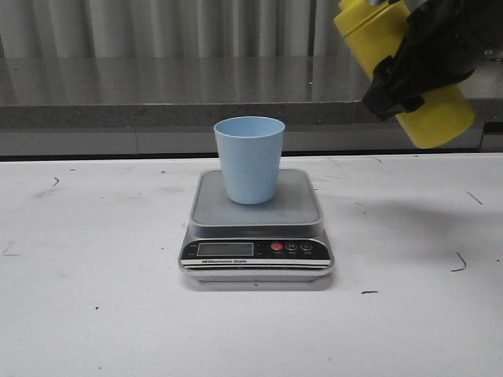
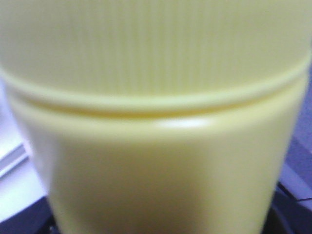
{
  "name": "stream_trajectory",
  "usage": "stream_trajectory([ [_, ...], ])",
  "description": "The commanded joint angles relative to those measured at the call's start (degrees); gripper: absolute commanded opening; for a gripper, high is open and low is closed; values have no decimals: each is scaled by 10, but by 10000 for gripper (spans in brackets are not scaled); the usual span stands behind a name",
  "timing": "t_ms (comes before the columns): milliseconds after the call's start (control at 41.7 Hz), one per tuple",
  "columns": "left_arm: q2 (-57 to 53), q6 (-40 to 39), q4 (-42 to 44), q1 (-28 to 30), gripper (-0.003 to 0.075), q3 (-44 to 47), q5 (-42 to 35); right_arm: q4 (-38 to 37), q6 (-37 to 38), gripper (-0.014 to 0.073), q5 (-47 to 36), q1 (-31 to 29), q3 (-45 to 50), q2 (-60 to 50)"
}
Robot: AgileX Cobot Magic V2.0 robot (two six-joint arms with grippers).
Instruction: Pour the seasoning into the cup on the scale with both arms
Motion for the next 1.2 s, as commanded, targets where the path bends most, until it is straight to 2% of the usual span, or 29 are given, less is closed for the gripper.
stream_trajectory([
  [0, -1, -6, -5, 1, 369, -16, -40, -79, -45, 290, 60, 10, -70, -32],
  [120, -1, -6, -5, 1, 369, -16, -40, -195, -64, 290, 139, 42, -114, -25],
  [336, -1, -6, -5, 1, 369, -16, -40, -350, -63, 290, 183, 97, -147, -7],
  [575, -1, -6, -5, 1, 369, -16, -40, -464, -60, 290, 239, 123, -154, 6],
  [815, -1, -6, -5, 1, 369, -16, -40, -542, 18, 290, 322, 149, -193, 44],
  [935, -1, -6, -5, 1, 369, -16, -40, -599, 17, 290, 310, 159, -198, 53],
  [1175, -1, -6, -5, 1, 369, -16, -40, -787, 17, 290, 278, 160, -198, 55],
])
